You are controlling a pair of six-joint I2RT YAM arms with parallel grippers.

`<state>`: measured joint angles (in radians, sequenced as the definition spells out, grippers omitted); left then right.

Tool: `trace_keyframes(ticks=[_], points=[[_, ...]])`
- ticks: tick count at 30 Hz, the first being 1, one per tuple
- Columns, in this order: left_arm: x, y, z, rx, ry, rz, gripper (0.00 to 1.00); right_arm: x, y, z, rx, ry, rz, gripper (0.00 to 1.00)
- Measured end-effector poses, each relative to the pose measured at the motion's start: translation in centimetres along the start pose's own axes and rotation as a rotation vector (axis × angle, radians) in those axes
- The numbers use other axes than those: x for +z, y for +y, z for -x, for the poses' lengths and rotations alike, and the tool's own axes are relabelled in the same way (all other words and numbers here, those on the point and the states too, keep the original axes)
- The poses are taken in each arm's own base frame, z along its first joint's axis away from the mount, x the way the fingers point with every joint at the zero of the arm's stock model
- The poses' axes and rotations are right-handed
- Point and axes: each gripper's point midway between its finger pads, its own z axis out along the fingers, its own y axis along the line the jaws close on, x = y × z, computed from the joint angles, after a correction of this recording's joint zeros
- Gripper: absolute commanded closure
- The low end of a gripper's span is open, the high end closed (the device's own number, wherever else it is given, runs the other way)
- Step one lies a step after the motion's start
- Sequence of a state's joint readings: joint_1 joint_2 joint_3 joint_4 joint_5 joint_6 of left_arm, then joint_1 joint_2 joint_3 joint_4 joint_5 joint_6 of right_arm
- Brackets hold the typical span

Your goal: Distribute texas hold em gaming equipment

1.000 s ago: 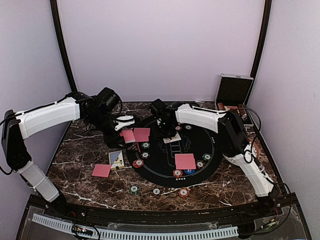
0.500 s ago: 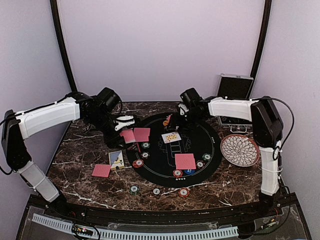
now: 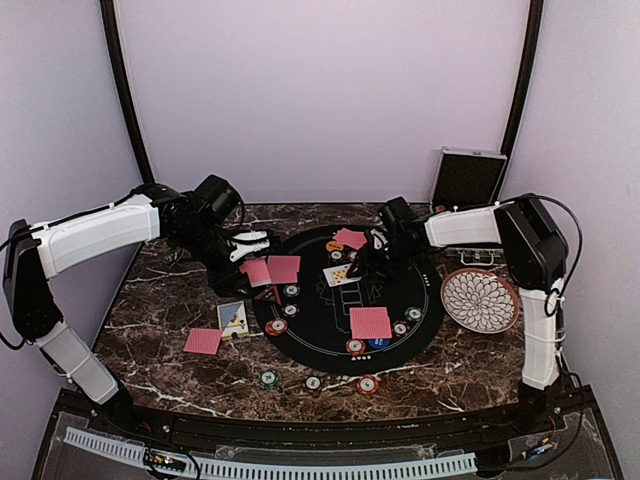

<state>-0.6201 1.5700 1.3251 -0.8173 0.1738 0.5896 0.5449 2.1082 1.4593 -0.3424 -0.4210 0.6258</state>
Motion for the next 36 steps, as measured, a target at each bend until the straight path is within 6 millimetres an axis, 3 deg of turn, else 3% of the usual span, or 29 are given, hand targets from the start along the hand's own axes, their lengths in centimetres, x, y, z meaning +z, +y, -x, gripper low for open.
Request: trace_keyframes(ticks=[12,23,29,36], points=[[0.0,0.0,0.0,0.000,-0.001,0.000,1.00,1.7,1.1,0.1,0.035,0.013,0.096,0.56],[0.0,0.0,0.0,0.000,-0.001,-0.001,1.00,3.8,3.9,0.9,0.023,0.016,0.177,0.57],[0.0,0.0,0.0,0.000,-0.001,-0.001,1.00,3.6,4.2,0.7,0.030,0.017,0.185,0.55],[0.0,0.0,0.0,0.000,-0.001,-0.001,1.00,2.1,3.5,-1.6,0.071,0.043,0.178,0.55]])
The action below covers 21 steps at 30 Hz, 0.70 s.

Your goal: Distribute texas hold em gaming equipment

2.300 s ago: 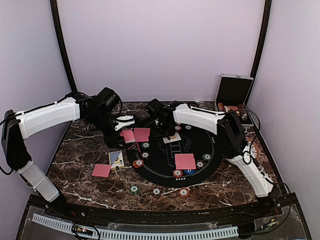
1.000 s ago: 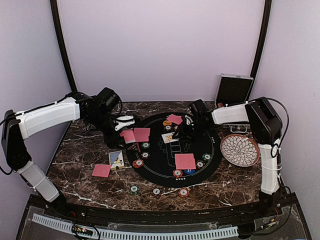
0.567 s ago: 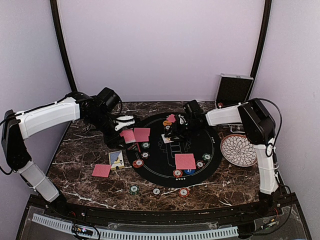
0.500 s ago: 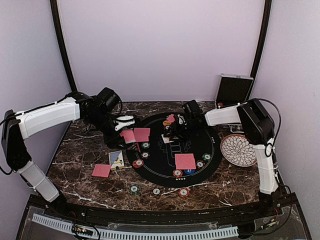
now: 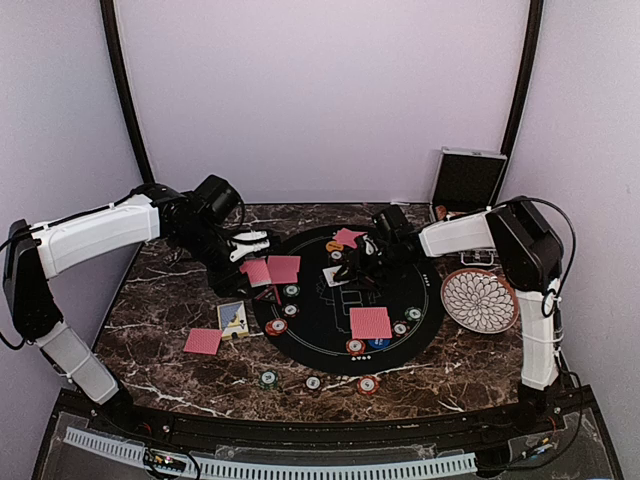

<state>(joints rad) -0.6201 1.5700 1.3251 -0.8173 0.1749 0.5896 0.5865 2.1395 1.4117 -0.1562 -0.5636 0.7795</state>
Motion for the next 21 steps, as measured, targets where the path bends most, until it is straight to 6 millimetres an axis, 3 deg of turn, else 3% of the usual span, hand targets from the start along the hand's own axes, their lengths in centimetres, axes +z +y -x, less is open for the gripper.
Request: trace_keyframes(ticks=[10,21], points=[[0.0,0.0,0.0,0.000,0.000,0.000,1.00,0.0,-0.5,-0.6,0.020,0.006,0.009,0.56],[0.0,0.0,0.0,0.000,0.000,0.001,1.00,1.5,0.5,2.2,-0.010,-0.036,0.033,0.57]])
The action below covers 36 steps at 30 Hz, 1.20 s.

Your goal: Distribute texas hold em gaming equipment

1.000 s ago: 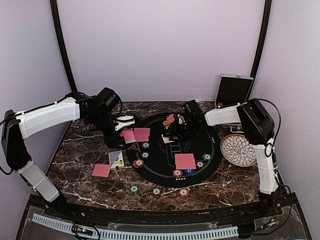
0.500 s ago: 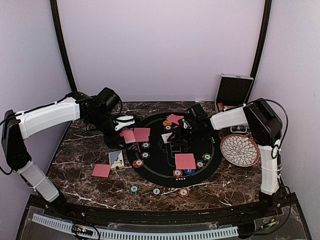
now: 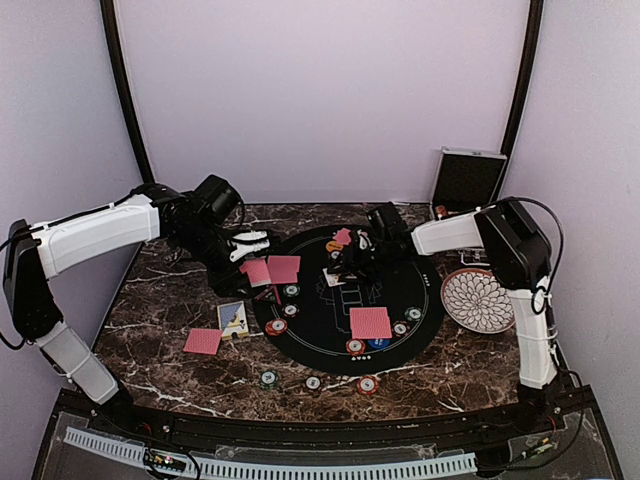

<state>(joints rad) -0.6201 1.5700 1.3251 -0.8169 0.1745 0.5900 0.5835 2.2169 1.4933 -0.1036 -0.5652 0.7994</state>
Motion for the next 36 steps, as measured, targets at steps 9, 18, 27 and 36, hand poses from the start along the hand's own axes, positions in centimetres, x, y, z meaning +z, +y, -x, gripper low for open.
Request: trace_keyframes(ticks=[9,18,27,36], points=[[0.0,0.0,0.0,0.000,0.000,0.000,1.00,-0.1,-0.1,-0.1,-0.027,-0.001,-0.006,0.56],[0.0,0.0,0.0,0.000,0.000,-0.001,1.00,-3.8,-1.5,-4.7,-0.065,0.038,-0.088,0.56],[0.0,0.0,0.0,0.000,0.000,-0.001,1.00,-3.6,-2.2,-7.8,-0.130,0.083,-0.133,0.57],[0.0,0.0,0.0,0.000,0.000,-0.001,1.00,-3.7,-2.2,-8.5,-0.169,0.083,-0.146,0.59]])
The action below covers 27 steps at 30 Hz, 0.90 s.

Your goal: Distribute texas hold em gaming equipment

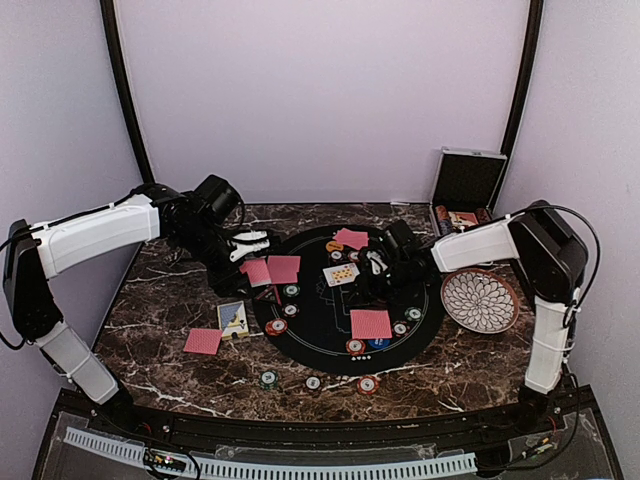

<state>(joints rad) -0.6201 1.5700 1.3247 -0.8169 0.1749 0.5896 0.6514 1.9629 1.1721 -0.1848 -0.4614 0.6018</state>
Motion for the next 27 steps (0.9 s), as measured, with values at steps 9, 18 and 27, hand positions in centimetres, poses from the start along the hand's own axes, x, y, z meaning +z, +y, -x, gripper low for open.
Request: trace_keyframes(ticks=[9,18,27], points=[[0.0,0.0,0.0,0.000,0.000,0.000,1.00,-0.4,0.5,-3.4,-0.024,0.038,-0.010,0.60],[-0.1,0.0,0.0,0.000,-0.001,0.000,1.00,-0.8,0.6,-5.4,-0.027,0.062,-0.018,0.61],[-0.1,-0.1,0.0,0.000,-0.003,-0.003,1.00,-2.3,0.7,-6.2,0.032,0.081,-0.056,0.33]])
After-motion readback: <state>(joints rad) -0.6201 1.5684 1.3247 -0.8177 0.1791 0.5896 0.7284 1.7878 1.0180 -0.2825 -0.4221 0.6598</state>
